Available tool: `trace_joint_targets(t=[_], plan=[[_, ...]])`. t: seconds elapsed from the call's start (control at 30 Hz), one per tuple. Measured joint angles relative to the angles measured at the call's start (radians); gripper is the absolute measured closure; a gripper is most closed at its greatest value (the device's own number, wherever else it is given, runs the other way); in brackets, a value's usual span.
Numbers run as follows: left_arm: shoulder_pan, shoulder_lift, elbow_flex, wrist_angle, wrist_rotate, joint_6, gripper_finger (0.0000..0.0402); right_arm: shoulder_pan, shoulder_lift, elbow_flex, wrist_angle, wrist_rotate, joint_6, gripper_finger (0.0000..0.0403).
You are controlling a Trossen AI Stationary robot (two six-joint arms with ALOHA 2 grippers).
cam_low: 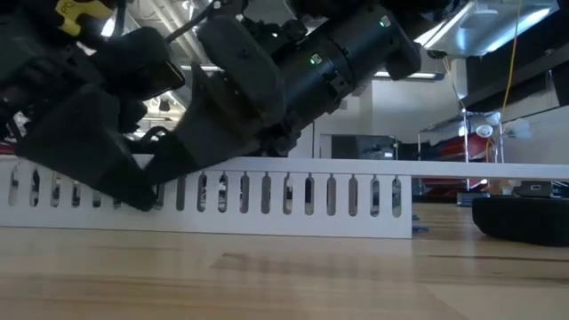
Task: Ziptie cables
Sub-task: Close the white cable duct lid
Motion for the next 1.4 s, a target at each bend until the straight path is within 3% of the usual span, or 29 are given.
trace_joint_targets(t=[0.33, 0.53, 0.87, 1.17, 1.4], plan=[[-0.053, -0.250, 0.108, -0.553, 0.022, -0.099, 0.0117, 0.002, -0.075, 0.016, -0.179, -0.017, -0.002, 0.0085], [-0.169, -0.364, 0.079, -0.739, -0.107, -0.249, 0.0117, 0.003, -0.082, 0.011, -0.183, -0.020, -0.001, 0.0084], [-0.275, -0.354, -0.122, -0.414, -0.289, -0.279, 0.0117, 0.002, -0.084, 0.011, -0.164, -0.025, 0.001, 0.0084], [-0.255, -0.353, -0.244, -0.181, -0.316, -0.244, 0.0120, 0.003, -0.083, 0.010, -0.158, -0.024, 0.003, 0.0084], [-0.255, -0.353, -0.286, -0.063, -0.322, -0.217, 0.0162, 0.003, -0.055, 0.010, -0.144, -0.024, 0.036, 0.0084]])
